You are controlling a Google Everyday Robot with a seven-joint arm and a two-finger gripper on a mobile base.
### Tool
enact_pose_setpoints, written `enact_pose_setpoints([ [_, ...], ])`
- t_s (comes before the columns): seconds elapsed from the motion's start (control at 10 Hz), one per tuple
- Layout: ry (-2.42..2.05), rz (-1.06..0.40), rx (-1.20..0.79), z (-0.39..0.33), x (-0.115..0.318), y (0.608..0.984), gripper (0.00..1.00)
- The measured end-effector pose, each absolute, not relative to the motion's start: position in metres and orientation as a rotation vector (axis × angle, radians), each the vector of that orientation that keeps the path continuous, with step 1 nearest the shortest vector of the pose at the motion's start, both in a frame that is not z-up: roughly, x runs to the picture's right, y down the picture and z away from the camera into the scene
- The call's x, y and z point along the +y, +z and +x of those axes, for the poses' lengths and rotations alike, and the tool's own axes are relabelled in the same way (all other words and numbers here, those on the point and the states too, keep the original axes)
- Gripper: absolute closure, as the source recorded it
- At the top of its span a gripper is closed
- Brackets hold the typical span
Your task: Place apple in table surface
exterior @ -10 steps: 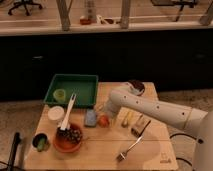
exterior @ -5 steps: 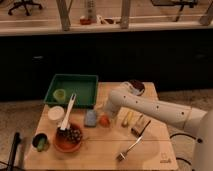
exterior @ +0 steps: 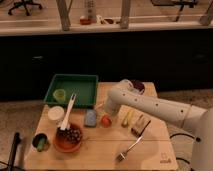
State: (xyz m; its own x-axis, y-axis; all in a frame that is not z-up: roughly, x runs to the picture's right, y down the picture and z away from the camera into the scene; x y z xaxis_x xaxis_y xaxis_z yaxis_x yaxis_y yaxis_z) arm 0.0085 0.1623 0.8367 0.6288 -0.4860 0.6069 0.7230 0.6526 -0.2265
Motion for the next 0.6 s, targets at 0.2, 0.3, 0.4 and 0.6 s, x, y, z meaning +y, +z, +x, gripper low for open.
enact_pose_setpoints([
  [0.2, -0.74, -0.497, -0.523, 0.011, 0.157, 0.836, 0.2],
  [0.3, -0.742, -0.497, -0.517, 0.014, 0.154, 0.835, 0.2],
  [0.4, -0.747, -0.5, -0.508, 0.017, 0.151, 0.835, 0.2],
  [0.6, -0.756, -0.501, -0.499, 0.019, 0.146, 0.834, 0.2],
])
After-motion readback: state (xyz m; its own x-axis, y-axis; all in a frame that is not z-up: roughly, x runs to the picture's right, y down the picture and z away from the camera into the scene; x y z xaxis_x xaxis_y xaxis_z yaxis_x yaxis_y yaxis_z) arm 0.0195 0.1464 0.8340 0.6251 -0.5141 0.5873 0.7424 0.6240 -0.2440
